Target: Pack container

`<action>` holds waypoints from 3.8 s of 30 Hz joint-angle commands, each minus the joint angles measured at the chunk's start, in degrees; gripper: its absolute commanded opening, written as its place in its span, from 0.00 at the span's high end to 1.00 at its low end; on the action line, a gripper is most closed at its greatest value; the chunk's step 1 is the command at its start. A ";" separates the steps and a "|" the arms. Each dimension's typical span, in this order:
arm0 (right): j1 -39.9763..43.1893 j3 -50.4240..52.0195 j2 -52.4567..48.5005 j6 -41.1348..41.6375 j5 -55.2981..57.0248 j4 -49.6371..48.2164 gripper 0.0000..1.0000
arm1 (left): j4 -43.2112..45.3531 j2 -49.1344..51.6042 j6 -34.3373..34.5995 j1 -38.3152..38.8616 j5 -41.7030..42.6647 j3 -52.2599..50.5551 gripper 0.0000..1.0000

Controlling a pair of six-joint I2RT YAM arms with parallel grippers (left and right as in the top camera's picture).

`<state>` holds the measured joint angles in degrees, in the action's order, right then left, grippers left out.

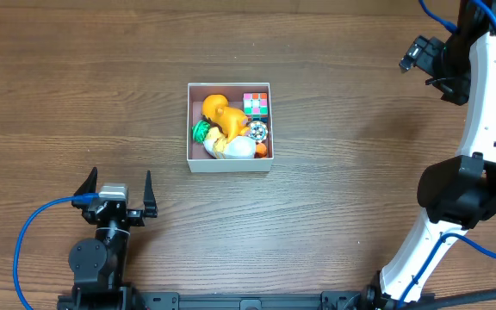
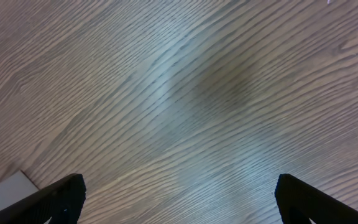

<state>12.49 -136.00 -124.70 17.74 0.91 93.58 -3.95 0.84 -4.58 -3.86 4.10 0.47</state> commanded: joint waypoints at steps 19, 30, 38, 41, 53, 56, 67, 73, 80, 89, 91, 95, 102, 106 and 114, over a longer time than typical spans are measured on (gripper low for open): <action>-0.07 0.00 15.23 -0.33 10.99 -11.19 0.00 | -0.15 -0.59 0.52 -0.42 -0.42 -0.22 0.00; -0.09 0.31 27.85 -0.98 12.15 -14.62 0.00 | -0.15 -0.59 0.52 -0.42 -0.42 -0.22 0.00; -1.84 18.60 43.91 -5.57 11.87 -32.41 0.00 | -0.15 -0.59 0.52 -0.42 -0.42 -0.22 0.00; -2.71 28.39 51.65 -5.55 10.34 -39.80 0.00 | -0.15 -0.59 0.52 -0.42 -0.42 -0.22 0.00; -3.21 48.02 75.01 -5.53 6.29 -47.63 0.00 | -0.15 -0.59 0.52 -0.42 -0.42 -0.22 0.00; -3.21 51.41 80.91 -5.51 6.27 -49.77 0.00 | -0.15 -0.59 0.52 -0.42 -0.42 -0.22 0.00; -3.21 56.92 92.28 3.17 5.88 -53.09 0.00 | -0.15 -0.59 0.52 -0.42 -0.42 -0.22 0.00; -3.56 60.19 94.51 0.42 6.10 -57.51 0.00 | -0.15 -0.59 0.52 -0.42 -0.42 -0.22 0.00; -6.95 70.38 100.02 -2.97 6.05 -68.74 0.00 | -0.15 -0.59 0.52 -0.42 -0.42 -0.22 0.00; -9.84 85.72 108.41 -11.08 3.58 -84.48 0.00 | -0.15 -0.59 0.52 -0.42 -0.42 -0.22 0.00; -10.88 87.84 109.53 -12.55 3.54 -86.07 0.00 | -0.15 -0.59 0.52 -0.42 -0.42 -0.22 0.00; -13.66 90.49 110.62 -15.41 3.45 -87.60 0.00 | -0.15 -0.59 0.52 -0.42 -0.42 -0.22 0.00; -17.84 93.35 114.25 -17.99 3.39 -88.32 0.00 | -0.15 -0.59 0.52 -0.42 -0.42 -0.22 0.00; -18.34 98.92 118.60 -17.99 3.21 -89.02 0.00 | -0.15 -0.59 0.52 -0.42 -0.42 -0.22 0.00; -18.32 110.57 124.54 -18.03 3.32 -93.48 0.00 | -0.15 -0.59 0.52 -0.42 -0.42 -0.22 0.00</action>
<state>-5.41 -29.56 -2.11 0.19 4.64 2.17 -4.03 0.84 -4.58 -3.86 4.08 0.47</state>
